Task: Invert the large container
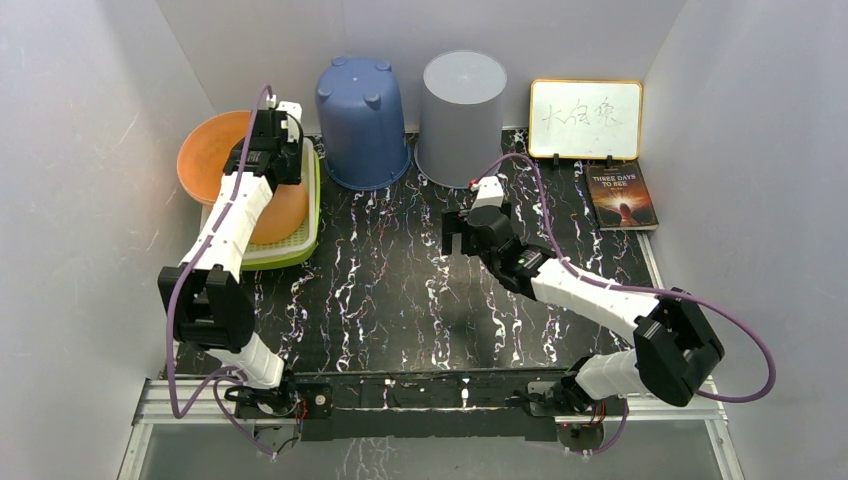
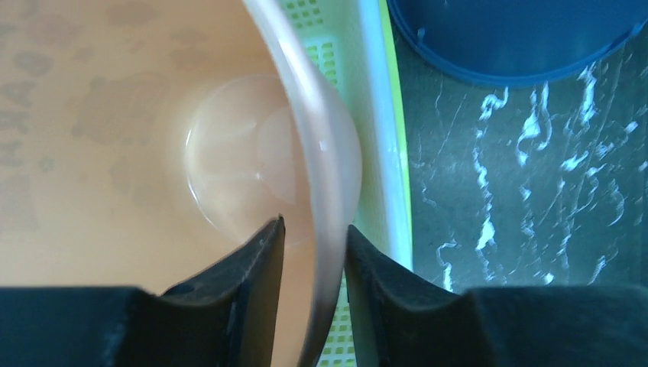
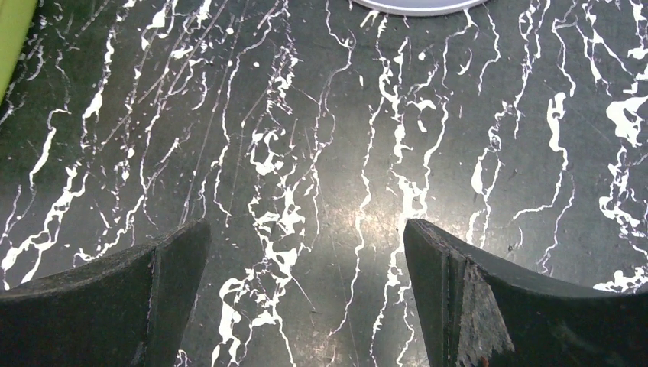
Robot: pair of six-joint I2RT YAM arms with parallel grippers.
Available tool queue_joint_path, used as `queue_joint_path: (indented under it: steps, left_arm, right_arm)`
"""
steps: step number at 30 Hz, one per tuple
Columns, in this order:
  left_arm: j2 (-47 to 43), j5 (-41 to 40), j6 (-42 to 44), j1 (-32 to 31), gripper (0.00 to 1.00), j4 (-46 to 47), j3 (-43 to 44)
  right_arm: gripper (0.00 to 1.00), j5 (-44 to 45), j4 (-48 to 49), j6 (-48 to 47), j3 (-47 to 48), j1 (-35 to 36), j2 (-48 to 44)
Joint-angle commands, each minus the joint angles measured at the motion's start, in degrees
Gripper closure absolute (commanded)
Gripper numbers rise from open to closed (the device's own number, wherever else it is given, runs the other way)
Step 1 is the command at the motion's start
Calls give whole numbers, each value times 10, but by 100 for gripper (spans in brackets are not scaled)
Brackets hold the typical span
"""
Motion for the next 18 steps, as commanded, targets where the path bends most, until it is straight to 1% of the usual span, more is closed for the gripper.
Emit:
queue_joint_path:
  steps: [1, 3, 4, 11, 18]
  left_arm:
    - [-48, -21, -19, 5, 82, 2, -10]
    - [-53, -29, -17, 5, 99, 0, -9]
    - [-56, -36, -15, 5, 100, -1, -7]
    - [-75, -74, -5, 5, 100, -15, 42]
    - [-120, -93, -20, 5, 100, -35, 151]
  right_arm:
    - [2, 26, 23, 8, -11, -2, -10]
    - [2, 26, 19, 11, -12, -2, -6]
    - [2, 26, 19, 13, -13, -2, -4]
    - [2, 35, 12, 17, -15, -2, 4]
    - [2, 52, 4, 25, -4, -2, -30]
